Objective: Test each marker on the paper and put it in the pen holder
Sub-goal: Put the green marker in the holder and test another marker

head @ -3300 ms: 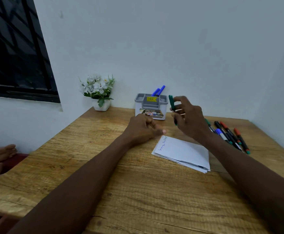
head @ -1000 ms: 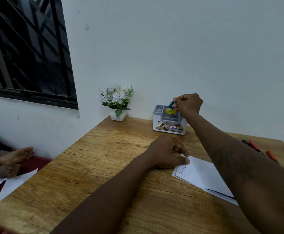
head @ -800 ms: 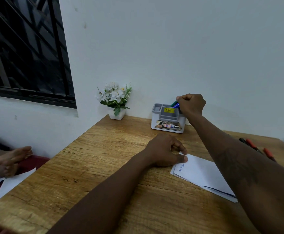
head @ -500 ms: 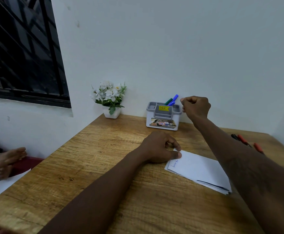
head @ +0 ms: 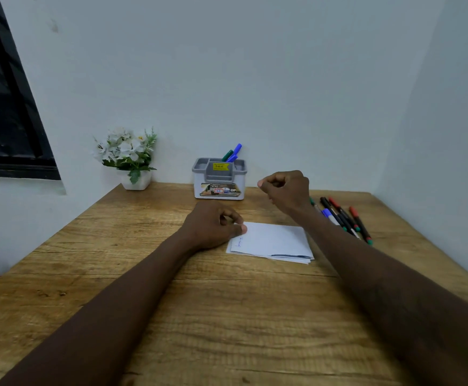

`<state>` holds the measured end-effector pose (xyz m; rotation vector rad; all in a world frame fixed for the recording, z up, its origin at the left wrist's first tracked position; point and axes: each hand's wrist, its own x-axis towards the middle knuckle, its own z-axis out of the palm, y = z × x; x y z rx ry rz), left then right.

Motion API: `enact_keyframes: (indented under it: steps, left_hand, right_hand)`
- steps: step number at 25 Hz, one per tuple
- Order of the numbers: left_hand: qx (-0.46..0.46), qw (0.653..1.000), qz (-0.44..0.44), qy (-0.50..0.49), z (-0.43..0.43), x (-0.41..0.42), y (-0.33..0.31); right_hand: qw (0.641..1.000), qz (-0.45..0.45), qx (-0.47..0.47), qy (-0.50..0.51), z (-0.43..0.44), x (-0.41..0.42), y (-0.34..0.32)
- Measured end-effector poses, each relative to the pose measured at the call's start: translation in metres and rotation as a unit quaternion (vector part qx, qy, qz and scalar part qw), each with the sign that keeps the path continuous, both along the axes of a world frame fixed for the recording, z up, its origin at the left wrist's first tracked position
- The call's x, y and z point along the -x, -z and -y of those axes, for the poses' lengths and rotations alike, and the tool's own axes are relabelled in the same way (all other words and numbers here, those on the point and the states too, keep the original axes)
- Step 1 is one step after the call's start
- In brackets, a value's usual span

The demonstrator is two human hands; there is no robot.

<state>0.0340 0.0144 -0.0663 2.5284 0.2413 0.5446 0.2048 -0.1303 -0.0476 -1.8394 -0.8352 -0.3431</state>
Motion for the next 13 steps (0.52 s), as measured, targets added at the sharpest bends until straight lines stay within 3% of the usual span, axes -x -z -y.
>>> enact_keyframes:
  steps: [8,13]
  left_hand:
    - [-0.028,0.999,-0.004,0.029,0.001,0.002,0.003]
    - [-0.025,0.998,-0.014,0.049,0.000,0.002,0.001]
  right_hand:
    - [0.992,-0.004,0.092,0.081,0.045,0.000,0.000]
    - [0.952,-0.059,0.199,0.227,0.076,-0.024,-0.009]
